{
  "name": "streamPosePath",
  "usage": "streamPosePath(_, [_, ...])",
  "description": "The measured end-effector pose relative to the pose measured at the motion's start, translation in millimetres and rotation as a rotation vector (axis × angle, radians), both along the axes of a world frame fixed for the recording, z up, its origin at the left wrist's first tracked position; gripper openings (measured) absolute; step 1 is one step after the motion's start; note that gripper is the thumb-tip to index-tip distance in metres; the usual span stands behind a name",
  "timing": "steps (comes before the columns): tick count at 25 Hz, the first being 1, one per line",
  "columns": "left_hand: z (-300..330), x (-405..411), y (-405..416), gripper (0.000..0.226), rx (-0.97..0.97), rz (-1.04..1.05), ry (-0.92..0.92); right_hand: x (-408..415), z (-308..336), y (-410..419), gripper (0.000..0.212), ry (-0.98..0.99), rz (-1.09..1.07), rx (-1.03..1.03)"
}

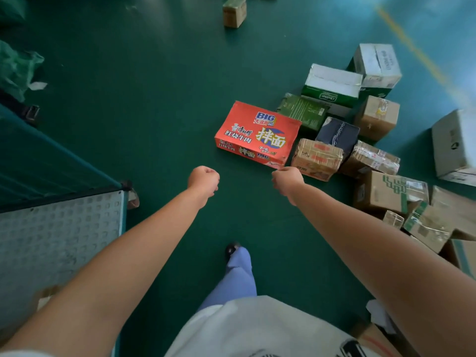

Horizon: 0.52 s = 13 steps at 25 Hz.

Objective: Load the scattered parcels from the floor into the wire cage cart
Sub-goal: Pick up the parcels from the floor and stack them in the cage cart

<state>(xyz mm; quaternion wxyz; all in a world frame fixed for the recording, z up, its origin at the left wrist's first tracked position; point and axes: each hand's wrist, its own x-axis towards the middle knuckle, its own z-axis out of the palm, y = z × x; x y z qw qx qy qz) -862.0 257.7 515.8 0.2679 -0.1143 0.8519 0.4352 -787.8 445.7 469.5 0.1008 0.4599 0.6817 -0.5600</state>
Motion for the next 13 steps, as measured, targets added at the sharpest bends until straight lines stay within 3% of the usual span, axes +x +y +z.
streamPosePath(8, [-14, -154, 84, 0.016, -0.071, -0.092, -0.041, -129, 1, 78, 0.018, -0.044, -0.076, 0.025])
streamPosePath(13, [-39, -244, 172, 0.014, -0.096, -0.165, -0.073, -205, -35, 152, 0.024, -0.067, -0.123, 0.003])
